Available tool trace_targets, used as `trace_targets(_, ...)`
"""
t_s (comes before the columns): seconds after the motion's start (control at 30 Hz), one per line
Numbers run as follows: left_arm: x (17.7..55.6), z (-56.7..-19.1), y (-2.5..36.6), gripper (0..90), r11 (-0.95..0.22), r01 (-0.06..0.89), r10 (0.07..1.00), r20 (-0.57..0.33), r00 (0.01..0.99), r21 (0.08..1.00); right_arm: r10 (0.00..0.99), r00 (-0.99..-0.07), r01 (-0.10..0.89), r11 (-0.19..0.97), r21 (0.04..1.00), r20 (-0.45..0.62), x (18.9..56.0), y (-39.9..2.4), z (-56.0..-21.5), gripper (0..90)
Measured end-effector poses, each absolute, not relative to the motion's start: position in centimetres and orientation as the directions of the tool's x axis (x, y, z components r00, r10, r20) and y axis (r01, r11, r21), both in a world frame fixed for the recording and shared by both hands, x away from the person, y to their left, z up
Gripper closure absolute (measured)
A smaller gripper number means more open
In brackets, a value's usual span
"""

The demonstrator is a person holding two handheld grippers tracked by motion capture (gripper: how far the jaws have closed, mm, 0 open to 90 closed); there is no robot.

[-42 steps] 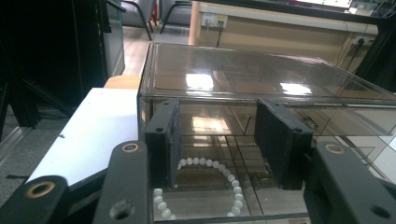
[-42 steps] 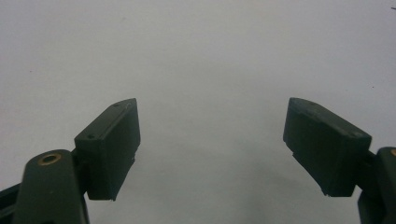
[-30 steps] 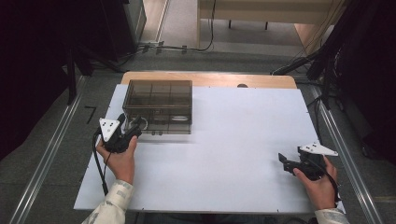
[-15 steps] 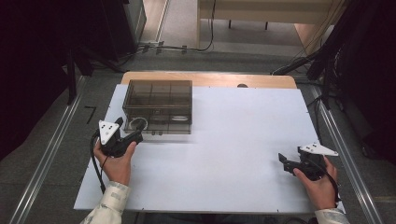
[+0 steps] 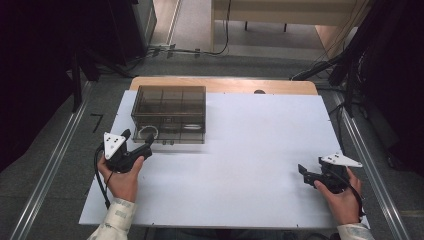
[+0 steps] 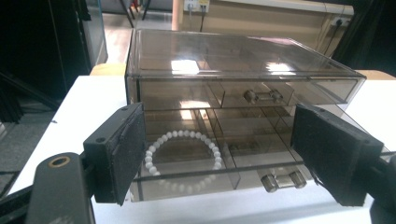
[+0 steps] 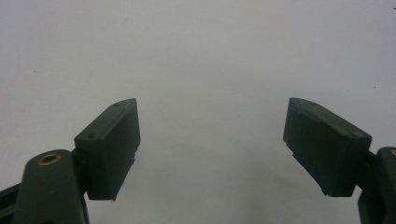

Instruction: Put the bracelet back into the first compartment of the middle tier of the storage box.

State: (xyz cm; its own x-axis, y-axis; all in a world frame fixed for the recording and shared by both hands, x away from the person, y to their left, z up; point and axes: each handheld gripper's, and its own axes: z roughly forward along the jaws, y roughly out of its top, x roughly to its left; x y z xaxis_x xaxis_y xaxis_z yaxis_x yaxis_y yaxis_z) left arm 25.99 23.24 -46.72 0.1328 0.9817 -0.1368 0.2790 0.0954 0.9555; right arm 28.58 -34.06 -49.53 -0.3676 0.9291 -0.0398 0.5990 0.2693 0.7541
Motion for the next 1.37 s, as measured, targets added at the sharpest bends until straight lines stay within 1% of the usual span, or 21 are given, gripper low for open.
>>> trace_targets(0.37,25.0,-46.7,23.5,15.5,0.087,0.307,0.979,-0.139,0.151,0.948,0.929,-0.369,0.600,0.271,0.753,-0.040,28.6,-34.0,-49.6,17.4)
trace_targets(0.47,24.8,-46.8,23.6,15.6,0.094,0.306,0.977,-0.147,0.154,0.947,0.928,-0.370,0.600,0.271,0.752,-0.040,28.6,-34.0,-49.6,17.3)
trace_targets(0.53,24.5,-47.1,23.6,15.6,0.091,0.275,0.979,-0.137,0.152,0.957,0.928,-0.371,0.599,0.272,0.753,-0.040,28.6,-34.0,-49.6,17.3)
trace_targets(0.63,24.3,-47.1,23.6,15.5,0.083,0.277,0.978,-0.131,0.160,0.957,0.928,-0.369,0.601,0.272,0.752,-0.041,28.6,-34.0,-49.6,17.3)
trace_targets(0.77,23.9,-47.3,23.6,14.6,0.072,0.284,0.979,-0.122,0.164,0.956,0.929,-0.369,0.601,0.271,0.752,-0.040,28.6,-34.0,-49.6,17.3)
trace_targets(0.93,23.4,-47.6,23.8,14.2,0.055,0.315,0.978,-0.115,0.174,0.947,0.929,-0.368,0.602,0.271,0.751,-0.040,28.6,-34.0,-49.6,17.3)
trace_targets(1.17,22.9,-48.0,24.3,13.0,0.043,0.314,0.977,-0.106,0.184,0.948,0.929,-0.367,0.601,0.269,0.753,-0.040,28.6,-34.0,-49.6,17.3)
trace_targets(1.37,22.7,-48.4,24.4,12.5,0.027,0.348,0.977,-0.099,0.190,0.937,0.929,-0.367,0.602,0.271,0.751,-0.041,28.6,-34.0,-49.6,17.3)
